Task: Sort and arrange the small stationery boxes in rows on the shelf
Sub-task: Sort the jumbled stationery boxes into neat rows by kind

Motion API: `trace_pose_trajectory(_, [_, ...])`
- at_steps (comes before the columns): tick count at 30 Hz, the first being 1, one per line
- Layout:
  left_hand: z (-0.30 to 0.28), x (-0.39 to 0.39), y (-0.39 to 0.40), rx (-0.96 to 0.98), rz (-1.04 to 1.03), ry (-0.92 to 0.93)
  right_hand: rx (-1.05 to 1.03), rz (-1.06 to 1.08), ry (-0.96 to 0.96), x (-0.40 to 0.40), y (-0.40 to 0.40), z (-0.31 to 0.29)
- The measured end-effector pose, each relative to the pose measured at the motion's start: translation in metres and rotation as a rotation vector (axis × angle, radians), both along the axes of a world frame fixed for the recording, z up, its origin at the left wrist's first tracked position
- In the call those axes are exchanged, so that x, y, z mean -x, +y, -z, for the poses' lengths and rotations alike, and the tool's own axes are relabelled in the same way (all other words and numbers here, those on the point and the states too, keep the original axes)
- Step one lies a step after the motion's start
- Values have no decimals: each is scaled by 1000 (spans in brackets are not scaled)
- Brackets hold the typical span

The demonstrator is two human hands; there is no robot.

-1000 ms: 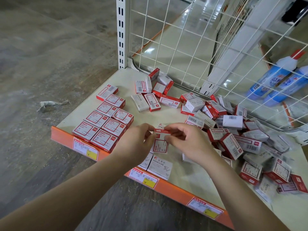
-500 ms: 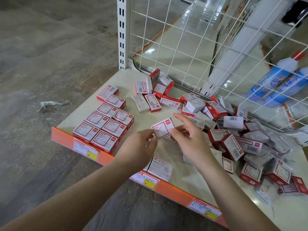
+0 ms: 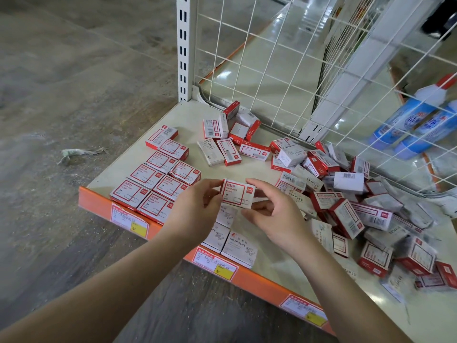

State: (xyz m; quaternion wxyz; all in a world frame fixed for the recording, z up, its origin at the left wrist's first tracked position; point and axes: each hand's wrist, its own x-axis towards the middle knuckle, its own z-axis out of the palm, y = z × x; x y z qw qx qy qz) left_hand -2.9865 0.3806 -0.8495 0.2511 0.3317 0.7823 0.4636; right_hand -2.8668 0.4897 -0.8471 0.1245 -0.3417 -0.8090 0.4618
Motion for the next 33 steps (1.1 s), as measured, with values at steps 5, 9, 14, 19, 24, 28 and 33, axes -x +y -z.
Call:
trace_pose_trajectory(5, [3,1,1,31,-14,59,-89,6,-32,-1,-5,-4])
trace_pose_trajectory(9, [4,3,1,55,-18,104,-143,-8,-57,-2,-7,-8])
trace_pose_trajectory(14, [6,5,2,50,-8,134,-157,-11,-46,-1,-6,-5])
trace_pose_trajectory(19, [3,7,2,59,31,170,-206,-29,-27,1,-3,-4])
trace_pose_trajectory(24, [3,22,3,119,42,283,-223,-21,-30,9,5,1])
trace_pose_trajectory(28, [5,39,0,186,56,432,-246,-6,-28,23,14,4])
trace_pose_trajectory(33, [9,61,-2,397,106,590,-242,-7,-46,48,23,8])
